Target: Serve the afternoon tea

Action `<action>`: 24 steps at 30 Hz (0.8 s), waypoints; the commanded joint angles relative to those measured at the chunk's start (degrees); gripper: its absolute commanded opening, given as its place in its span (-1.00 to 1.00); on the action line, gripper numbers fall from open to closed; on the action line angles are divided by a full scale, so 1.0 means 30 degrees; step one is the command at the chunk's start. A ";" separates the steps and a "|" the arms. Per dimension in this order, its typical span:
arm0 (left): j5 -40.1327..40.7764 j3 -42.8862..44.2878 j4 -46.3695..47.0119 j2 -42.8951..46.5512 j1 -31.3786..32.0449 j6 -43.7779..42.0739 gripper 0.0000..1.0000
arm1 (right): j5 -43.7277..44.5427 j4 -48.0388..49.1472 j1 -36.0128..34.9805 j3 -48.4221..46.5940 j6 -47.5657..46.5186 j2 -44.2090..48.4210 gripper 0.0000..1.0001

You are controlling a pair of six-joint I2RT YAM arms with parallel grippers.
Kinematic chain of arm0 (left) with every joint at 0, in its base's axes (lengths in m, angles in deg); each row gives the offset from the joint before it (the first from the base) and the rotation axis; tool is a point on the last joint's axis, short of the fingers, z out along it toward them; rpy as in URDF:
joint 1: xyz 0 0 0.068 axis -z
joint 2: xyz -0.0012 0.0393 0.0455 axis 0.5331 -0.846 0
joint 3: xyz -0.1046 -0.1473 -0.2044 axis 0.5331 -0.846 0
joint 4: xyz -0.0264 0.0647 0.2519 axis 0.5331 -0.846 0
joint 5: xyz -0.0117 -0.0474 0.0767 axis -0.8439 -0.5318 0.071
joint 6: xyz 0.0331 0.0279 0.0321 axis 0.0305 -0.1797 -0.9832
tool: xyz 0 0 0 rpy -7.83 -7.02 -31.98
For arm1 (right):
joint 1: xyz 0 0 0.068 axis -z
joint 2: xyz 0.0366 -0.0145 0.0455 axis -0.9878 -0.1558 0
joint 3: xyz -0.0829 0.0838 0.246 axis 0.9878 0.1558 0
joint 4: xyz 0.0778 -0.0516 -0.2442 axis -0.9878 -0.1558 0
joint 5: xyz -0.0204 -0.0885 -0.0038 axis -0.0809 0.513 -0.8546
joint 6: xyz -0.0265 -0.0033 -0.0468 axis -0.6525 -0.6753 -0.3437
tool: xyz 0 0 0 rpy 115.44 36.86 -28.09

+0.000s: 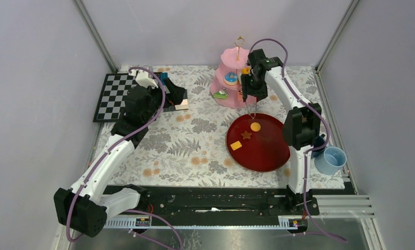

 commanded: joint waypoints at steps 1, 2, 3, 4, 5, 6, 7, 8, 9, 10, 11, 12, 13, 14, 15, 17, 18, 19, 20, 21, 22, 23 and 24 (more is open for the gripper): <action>-0.0096 0.0849 0.0680 0.0070 -0.0050 0.0016 0.98 | 0.0090 0.0010 0.0105 0.0606 -0.0021 0.1942 0.29; -0.0118 0.0849 0.0690 0.0061 -0.0050 0.0041 0.98 | 0.0049 0.0227 0.0105 0.1097 0.0006 0.2438 0.29; -0.0168 0.0849 0.0694 0.0041 -0.0050 0.0059 0.98 | 0.0010 0.0440 0.0105 0.1591 0.0043 0.3075 0.29; -0.0185 0.0849 0.0703 0.0028 -0.0050 0.0080 0.98 | -0.0035 0.0592 0.0105 0.2052 0.0084 0.3473 0.29; -0.0206 0.0842 0.0711 -0.0007 -0.0050 0.0101 0.98 | -0.0037 0.0633 0.0105 0.2479 0.0075 0.3886 0.28; -0.0241 0.0848 0.0709 -0.0004 -0.0050 0.0103 0.98 | -0.0048 0.0660 0.0105 0.2877 0.0088 0.4252 0.28; -0.0242 0.0835 0.0723 -0.0018 -0.0042 0.0103 0.98 | -0.0075 0.0667 0.0108 0.3337 0.0086 0.4631 0.28; -0.0246 0.0829 0.0710 -0.0049 -0.0063 0.0103 0.98 | -0.0093 0.0668 0.0091 0.3819 0.0075 0.5030 0.27; -0.0246 0.0847 0.0708 -0.0046 -0.0051 0.0103 0.98 | -0.0084 0.0701 0.0104 0.4366 0.0060 0.5435 0.27; -0.0246 0.0834 0.0712 -0.0053 -0.0050 0.0103 0.98 | -0.0094 0.0760 0.0105 0.4907 0.0050 0.5885 0.26; -0.0246 0.0822 0.0712 -0.0020 -0.0050 0.0103 0.98 | -0.0081 0.0884 0.0105 0.5605 0.0092 0.6414 0.26; -0.0239 0.0817 0.0723 -0.0005 -0.0050 0.0103 0.98 | -0.0163 0.1050 0.0105 0.6402 0.0138 0.6941 0.26; -0.0212 0.0842 0.0710 -0.0004 -0.0050 0.0103 0.98 | -0.0360 0.1217 0.0105 0.7227 0.0213 0.7600 0.25; -0.0202 0.0837 0.0708 -0.0022 -0.0024 0.0089 0.98 | -0.0627 0.1374 0.0094 0.8213 0.0281 0.8210 0.25; -0.0215 0.0830 0.0716 0.0002 -0.0046 0.0076 0.98 | -0.0883 0.1382 0.0089 0.9153 0.0334 0.8880 0.24; -0.0224 0.0835 0.0709 0.0011 -0.0044 0.0099 0.98 | -0.0987 0.1327 0.0076 1.1229 0.0402 1.0284 0.22; -0.0280 0.0844 0.0708 0.0020 -0.0023 0.0125 0.98 | -0.0987 0.1270 0.0075 1.2258 0.0462 1.1131 0.21; -0.0364 0.0867 0.0708 0.0033 -0.0021 0.0154 0.98 | -0.1027 0.1157 0.0050 1.3625 0.0539 1.1940 0.21; -0.0451 0.0877 0.0708 0.0045 -0.0020 0.0183 0.98 | -0.1083 0.0985 -0.0001 1.4564 0.0648 1.2678 0.21; -0.0525 0.0900 0.0708 0.0080 -0.0020 0.0238 0.98 | -0.1128 0.0707 -0.0099 1.5377 0.0757 1.3371 0.21; -0.0600 0.0907 0.0716 0.0110 -0.0020 0.0263 0.98 | -0.1155 0.0435 -0.0283 1.6204 0.0935 1.3978 0.21; -0.0668 0.0908 0.0713 0.0139 -0.0020 0.0306 0.98 | -0.1162 0.0221 -0.0603 1.6926 0.1166 1.4577 0.21; -0.0720 0.0919 0.0709 0.0154 -0.0028 0.0349 0.98 | -0.1130 0.0220 -0.1035 1.7742 0.1550 1.5227 0.22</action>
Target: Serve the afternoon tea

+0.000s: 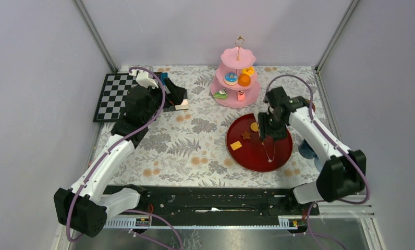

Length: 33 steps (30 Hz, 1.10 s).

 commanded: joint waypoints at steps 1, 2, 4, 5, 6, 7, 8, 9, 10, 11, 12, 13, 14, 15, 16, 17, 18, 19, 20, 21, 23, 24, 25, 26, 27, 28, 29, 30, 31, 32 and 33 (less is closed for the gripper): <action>-0.0494 0.0917 0.0716 0.0170 -0.0043 0.0314 0.98 | -0.0569 -0.0822 -0.1514 0.2874 0.1392 0.3101 0.24; -0.0524 0.0909 0.0713 0.0147 -0.0029 0.0340 0.98 | -0.0842 -0.0845 -0.1997 0.3244 0.1834 0.3561 0.25; -0.0555 0.0908 0.0725 0.0058 -0.0027 0.0374 0.98 | -0.1378 -0.0872 -0.2679 0.3813 0.2523 0.3912 0.26; -0.0569 0.0908 0.0729 0.0019 -0.0005 0.0381 0.98 | -0.1507 -0.0786 -0.2955 0.4068 0.2795 0.3937 0.26; -0.0570 0.0915 0.0709 -0.0019 -0.0006 0.0360 0.98 | -0.1570 -0.0639 -0.3232 0.4353 0.3027 0.3856 0.25; -0.0530 0.0909 0.0708 -0.0020 -0.0036 0.0354 0.98 | -0.1582 -0.0475 -0.3497 0.4575 0.3232 0.3633 0.25; -0.0499 0.0908 0.0708 -0.0005 -0.0007 0.0331 0.98 | -0.1653 -0.0341 -0.3717 0.4691 0.3298 0.3349 0.25; -0.0422 0.0871 0.0708 -0.0007 0.0001 0.0302 0.98 | -0.1618 -0.0214 -0.3840 0.4760 0.3361 0.3025 0.24; -0.0376 0.0878 0.0723 -0.0007 0.0002 0.0269 0.98 | -0.1357 -0.0158 -0.4003 0.4754 0.3449 0.2680 0.23; -0.0326 0.0879 0.0710 -0.0033 0.0002 0.0251 0.98 | -0.1039 -0.0119 -0.4165 0.4691 0.3519 0.2395 0.24; -0.0309 0.0879 0.0708 -0.0036 0.0016 0.0237 0.98 | -0.0695 -0.0073 -0.4262 0.4632 0.3553 0.2133 0.24; -0.0307 0.0864 0.0708 -0.0033 0.0029 0.0236 0.98 | -0.0436 -0.0012 -0.4322 0.4548 0.3547 0.1884 0.24; -0.0321 0.0862 0.0716 -0.0058 0.0031 0.0217 0.98 | -0.0213 -0.0004 -0.4380 0.4486 0.3546 0.1637 0.25; -0.0334 0.0877 0.0724 -0.0080 0.0031 0.0219 0.98 | -0.0057 0.0055 -0.4432 0.4442 0.3560 0.1368 0.25; -0.0335 0.0878 0.0725 -0.0082 0.0031 0.0233 0.98 | 0.0039 0.0121 -0.4508 0.4407 0.3562 0.1136 0.25; -0.0335 0.0875 0.0718 -0.0064 0.0031 0.0235 0.98 | 0.0073 0.0239 -0.4576 0.4403 0.3584 0.0902 0.26; -0.0336 0.0860 0.0724 -0.0062 0.0031 0.0232 0.98 | 0.0085 0.0375 -0.4635 0.4428 0.3576 0.0697 0.27; -0.0336 0.0898 0.0714 -0.0069 0.0031 0.0228 0.98 | 0.0060 0.0549 -0.4676 0.4533 0.3615 0.0510 0.27; -0.0350 0.0907 0.0709 -0.0066 0.0031 0.0216 0.98 | 0.0083 0.0663 -0.4685 0.4594 0.3573 0.0330 0.27; -0.0363 0.0908 0.0708 -0.0084 0.0031 0.0229 0.98 | 0.0108 0.0710 -0.4686 0.4588 0.3575 0.0135 0.27; -0.0365 0.0899 0.0708 -0.0071 0.0031 0.0235 0.98 | 0.0193 0.0899 -0.4713 0.4578 0.3528 -0.0222 0.29; -0.0365 0.0907 0.0727 -0.0063 0.0031 0.0235 0.98 | 0.0202 0.0952 -0.4715 0.4552 0.3499 -0.0351 0.29; -0.0365 0.0908 0.0710 -0.0062 0.0031 0.0235 0.98 | 0.0218 0.1002 -0.4730 0.4549 0.3456 -0.0481 0.29; -0.0365 0.0908 0.0712 -0.0075 0.0031 0.0232 0.98 | 0.0246 0.1042 -0.4743 0.4527 0.3447 -0.0571 0.29; -0.0365 0.0908 0.0709 -0.0072 0.0031 0.0228 0.98 | 0.0260 0.1079 -0.4741 0.4564 0.3449 -0.0692 0.30; -0.0365 0.0901 0.0708 -0.0088 0.0031 0.0234 0.98 | 0.0276 0.1128 -0.4755 0.4576 0.3446 -0.0776 0.30; -0.0365 0.0892 0.0723 -0.0080 0.0031 0.0235 0.98 | 0.0348 0.1142 -0.4764 0.4614 0.3460 -0.0904 0.30; -0.0365 0.0906 0.0725 -0.0108 0.0031 0.0235 0.98 | 0.0522 0.1143 -0.4798 0.4626 0.3465 -0.1008 0.31; -0.0390 0.0908 0.0714 -0.0093 0.0031 0.0235 0.98 | 0.0701 0.1169 -0.4828 0.4661 0.3437 -0.1124 0.31; -0.0394 0.0908 0.0709 -0.0102 0.0031 0.0257 0.98 | 0.0874 0.1209 -0.4835 0.4680 0.3441 -0.1248 0.31; -0.0401 0.0908 0.0723 -0.0115 0.0031 0.0260 0.98 | 0.0899 0.1269 -0.4858 0.4708 0.3408 -0.1329 0.32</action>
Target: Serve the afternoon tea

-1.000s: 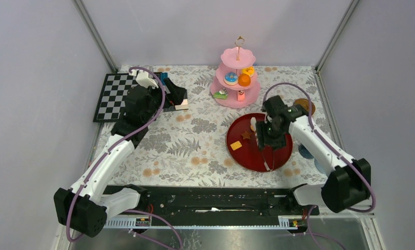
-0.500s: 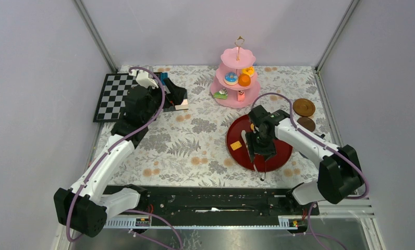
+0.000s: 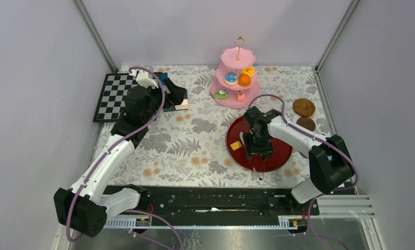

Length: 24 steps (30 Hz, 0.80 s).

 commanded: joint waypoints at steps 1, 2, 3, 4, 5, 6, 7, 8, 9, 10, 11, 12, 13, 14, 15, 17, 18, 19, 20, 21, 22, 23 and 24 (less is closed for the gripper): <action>-0.0249 0.0915 0.0717 -0.0105 0.0031 0.0016 0.98 | 0.1082 0.0220 -0.0271 0.0107 0.0107 -0.0477 0.32; -0.0270 0.0894 0.0702 -0.0100 0.0031 0.0017 0.98 | 0.1322 0.0295 -0.0257 0.0159 0.0085 -0.0646 0.32; -0.0258 0.0884 0.0701 -0.0096 0.0031 0.0017 0.98 | 0.1330 0.0433 -0.0270 0.0176 0.0046 -0.0803 0.32; -0.0261 0.0879 0.0701 -0.0092 0.0031 0.0017 0.98 | 0.1317 0.0586 -0.0272 0.0189 0.0026 -0.1021 0.33; -0.0257 0.0904 0.0701 -0.0102 0.0031 0.0013 0.98 | 0.1330 0.0725 -0.0272 0.0206 0.0027 -0.1176 0.33; -0.0256 0.0893 0.0701 -0.0107 0.0031 0.0017 0.98 | 0.1331 0.0842 -0.0283 0.0167 0.0009 -0.1308 0.33; -0.0263 0.0891 0.0705 -0.0097 0.0031 0.0010 0.98 | 0.1332 0.0963 -0.0273 0.0115 -0.0022 -0.1471 0.32; -0.0249 0.0906 0.0701 -0.0110 0.0031 0.0016 0.98 | 0.1332 0.1106 -0.0272 0.0072 -0.0008 -0.1598 0.32; -0.0240 0.0908 0.0716 -0.0127 0.0031 0.0017 0.98 | 0.1317 0.1268 -0.0272 0.0015 -0.0003 -0.1691 0.32; -0.0228 0.0904 0.0703 -0.0121 0.0031 -0.0001 0.98 | 0.1304 0.1364 -0.0272 0.0004 -0.0007 -0.1812 0.31; -0.0227 0.0904 0.0701 -0.0121 0.0031 0.0015 0.98 | 0.1303 0.1412 -0.0261 -0.0023 -0.0010 -0.1912 0.29; -0.0234 0.0904 0.0701 -0.0139 0.0031 0.0002 0.98 | 0.1328 0.1466 -0.0270 -0.0041 -0.0017 -0.2016 0.27; -0.0202 0.0889 0.0701 -0.0123 0.0031 -0.0018 0.98 | 0.1331 0.1451 -0.0257 -0.0054 0.0004 -0.2062 0.24; -0.0198 0.0906 0.0701 -0.0128 0.0031 -0.0013 0.98 | 0.1332 0.1475 -0.0252 -0.0066 0.0017 -0.2071 0.20; -0.0197 0.0900 0.0708 -0.0121 0.0031 -0.0027 0.98 | 0.1306 0.1452 -0.0269 -0.0060 0.0074 -0.2006 0.17; -0.0219 0.0900 0.0701 -0.0129 0.0031 0.0013 0.98 | 0.1280 0.1445 -0.0271 -0.0016 0.0115 -0.1786 0.11; -0.0240 0.0900 0.0719 -0.0122 0.0031 0.0017 0.98 | 0.1273 0.1426 -0.0268 0.0019 0.0170 -0.1619 0.09; -0.0258 0.0903 0.0703 -0.0121 0.0031 0.0017 0.98 | 0.1288 0.1398 -0.0257 0.0016 0.0188 -0.1466 0.05; -0.0256 0.0907 0.0709 -0.0142 0.0031 0.0017 0.98 | 0.1301 0.1332 -0.0270 -0.0006 0.0216 -0.1271 0.02; -0.0263 0.0913 0.0717 -0.0145 0.0027 0.0010 0.98 | 0.1328 0.1266 -0.0249 -0.0031 0.0231 -0.1090 0.00; -0.0271 0.0909 0.0703 -0.0124 0.0031 0.0016 0.98 | 0.1357 0.1155 -0.0254 -0.0027 0.0236 -0.0898 -0.04; -0.0283 0.0908 0.0716 -0.0125 0.0031 0.0035 0.98 | 0.1386 0.1046 -0.0271 -0.0041 0.0259 -0.0735 -0.07; -0.0300 0.0893 0.0703 -0.0128 0.0031 0.0045 0.98 | 0.1430 0.0951 -0.0272 -0.0065 0.0258 -0.0477 -0.10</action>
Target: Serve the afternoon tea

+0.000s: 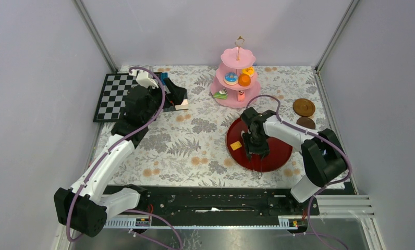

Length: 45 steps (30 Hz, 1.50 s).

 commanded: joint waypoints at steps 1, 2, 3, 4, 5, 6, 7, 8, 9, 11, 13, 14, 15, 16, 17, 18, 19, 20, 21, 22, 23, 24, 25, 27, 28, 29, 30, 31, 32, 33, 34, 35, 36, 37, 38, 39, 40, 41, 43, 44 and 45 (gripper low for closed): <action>-0.0309 0.0906 0.0708 -0.0096 0.0031 0.0039 0.98 | 0.0693 -0.0660 -0.0184 -0.0192 0.0250 0.1567 -0.12; -0.0307 0.0904 0.0708 -0.0118 0.0031 0.0065 0.98 | 0.0786 -0.0802 -0.0184 -0.0179 0.0281 0.1841 -0.15; -0.0333 0.0893 0.0708 -0.0102 0.0031 0.0053 0.98 | 0.0918 -0.0933 -0.0170 -0.0181 0.0311 0.2147 -0.18; -0.0351 0.0906 0.0719 -0.0107 0.0031 0.0092 0.98 | 0.1004 -0.1115 -0.0168 -0.0196 0.0337 0.2412 -0.20; -0.0368 0.0922 0.0711 -0.0115 0.0031 0.0097 0.98 | 0.1147 -0.1287 -0.0164 -0.0246 0.0376 0.2690 -0.22; -0.0392 0.0921 0.0708 -0.0098 0.0031 0.0098 0.98 | 0.1300 -0.1514 -0.0178 -0.0369 0.0385 0.2956 -0.23; -0.0395 0.0935 0.0708 -0.0092 0.0031 0.0123 0.98 | 0.1517 -0.1762 -0.0184 -0.0586 0.0404 0.3191 -0.24; -0.0399 0.0922 0.0712 -0.0091 0.0031 0.0112 0.98 | 0.1782 -0.1943 -0.0170 -0.0833 0.0440 0.3516 -0.24; -0.0426 0.0935 0.0709 -0.0069 0.0031 0.0140 0.98 | 0.2072 -0.2142 -0.0182 -0.1245 0.0408 0.3718 -0.24; -0.0453 0.0926 0.0710 -0.0047 0.0031 0.0156 0.98 | 0.2954 -0.2911 -0.0113 -0.2455 0.0058 0.3685 -0.25; -0.0432 0.0928 0.0709 -0.0016 0.0031 0.0139 0.98 | 0.4227 -0.3853 0.0105 -0.4223 -0.0354 0.2978 -0.31; -0.0400 0.0936 0.0708 0.0017 0.0031 0.0121 0.98 | 0.4619 -0.4142 0.0240 -0.5228 -0.0633 0.2553 -0.32; -0.0363 0.0937 0.0727 0.0043 0.0031 0.0126 0.98 | 0.4726 -0.4248 0.0469 -0.6163 -0.0880 0.2192 -0.33; -0.0318 0.0923 0.0710 0.0061 0.0031 0.0105 0.98 | 0.4688 -0.4217 0.0721 -0.7067 -0.1164 0.1795 -0.33; -0.0261 0.0913 0.0708 0.0082 0.0031 0.0099 0.98 | 0.4574 -0.4228 0.0980 -0.8121 -0.1419 0.1361 -0.33; -0.0224 0.0905 0.0708 0.0084 0.0016 0.0072 0.98 | 0.4417 -0.4262 0.1309 -0.9594 -0.1663 0.0878 -0.32; -0.0198 0.0908 0.0708 0.0084 0.0029 0.0069 0.98 | 0.4243 -0.4274 0.1632 -1.0323 -0.1917 0.0331 -0.31; -0.0191 0.0893 0.0708 0.0070 0.0016 0.0054 0.98 | 0.3980 -0.4334 0.1962 -1.1940 -0.2146 -0.0177 -0.30; -0.0205 0.0902 0.0708 0.0031 0.0029 0.0067 0.98 | 0.3665 -0.4378 0.2245 -1.3165 -0.2413 -0.0801 -0.29; -0.0217 0.0907 0.0716 0.0027 0.0031 0.0061 0.98 | 0.3344 -0.4508 0.2514 -1.4406 -0.2622 -0.1392 -0.28; -0.0256 0.0904 0.0727 0.0026 0.0031 0.0067 0.98 | 0.3113 -0.4667 0.2828 -1.5685 -0.2795 -0.2128 -0.28; -0.0249 0.0908 0.0711 0.0011 0.0031 0.0068 0.98 | 0.2905 -0.4797 0.3023 -1.6775 -0.3040 -0.2799 -0.28; -0.0227 0.0908 0.0708 0.0024 0.0031 0.0068 0.98 | 0.2648 -0.4937 0.3212 -1.7941 -0.3243 -0.3494 -0.27; -0.0228 0.0878 0.0710 0.0028 0.0031 0.0068 0.98 | 0.2502 -0.5867 0.3505 -2.0696 -0.3464 -0.5154 -0.27; -0.0195 0.0879 0.0708 0.0037 0.0031 0.0068 0.98 | 0.2488 -0.6481 0.3591 -2.2258 -0.3578 -0.6089 -0.26; -0.0180 0.0879 0.0708 0.0060 0.0031 0.0068 0.98 | 0.2427 -0.7074 0.3653 -2.3702 -0.3680 -0.7018 -0.26; -0.0196 0.0871 0.0708 0.0067 0.0031 0.0039 0.98 | 0.2277 -0.7518 0.3719 -2.5193 -0.3791 -0.7805 -0.25; -0.0198 0.0878 0.0723 0.0104 0.0031 0.0039 0.98 | 0.2046 -0.7896 0.3764 -2.6530 -0.3908 -0.8643 -0.24; -0.0187 0.0864 0.0725 0.0135 0.0031 0.0017 0.98 | 0.1783 -0.8024 0.3858 -2.7378 -0.3922 -0.9205 -0.24; -0.0168 0.0873 0.0753 0.0127 0.0031 0.0022 0.98 | 0.1409 -0.7937 0.3990 -2.7795 -0.3880 -0.9598 -0.23; -0.0147 0.0878 0.0739 0.0141 0.0031 0.0011 0.98 | 0.1066 -0.7890 0.4135 -2.8096 -0.3820 -0.9914 -0.23; -0.0133 0.0879 0.0745 0.0143 0.0031 -0.0005 0.98 | 0.0953 -0.7902 0.4194 -2.8394 -0.3783 -1.0241 -0.23; -0.0110 0.0879 0.0753 0.0143 0.0031 0.0008 0.98 | 0.0965 -0.7856 0.4208 -2.8592 -0.3775 -1.0482 -0.21; -0.0125 0.0875 0.0754 0.0117 0.0031 0.0010 0.98 | 0.0985 -0.7820 0.4210 -2.8764 -0.3875 -1.0699 -0.20; -0.0152 0.0878 0.0740 0.0085 0.0031 0.0024 0.98 | 0.1024 -0.7828 0.4221 -2.8924 -0.3922 -1.0942 -0.18; -0.0200 0.0875 0.0760 0.0037 0.0031 0.0023 0.98 | 0.1087 -0.7817 0.4237 -2.9080 -0.3964 -1.1159 -0.17; -0.0239 0.0875 0.0740 0.0001 0.0031 0.0044 0.98 | 0.1165 -0.7791 0.4265 -2.9180 -0.4006 -1.1344 -0.16; -0.0277 0.0871 0.0752 -0.0029 0.0031 0.0065 0.98 | 0.1178 -0.7806 0.4294 -2.9336 -0.4074 -1.1513 -0.15; -0.0280 0.0871 0.0756 -0.0033 0.0031 0.0068 0.98 | 0.1379 -0.7777 0.4328 -2.9582 -0.4153 -1.1788 -0.12; -0.0293 0.0881 0.0754 -0.0029 0.0031 0.0065 0.98 | 0.1498 -0.7760 0.4320 -2.9704 -0.4169 -1.1880 -0.09; -0.0254 0.0883 0.0754 0.0004 0.0031 0.0028 0.98 | 0.1573 -0.7758 0.4352 -2.9789 -0.4186 -1.1946 -0.03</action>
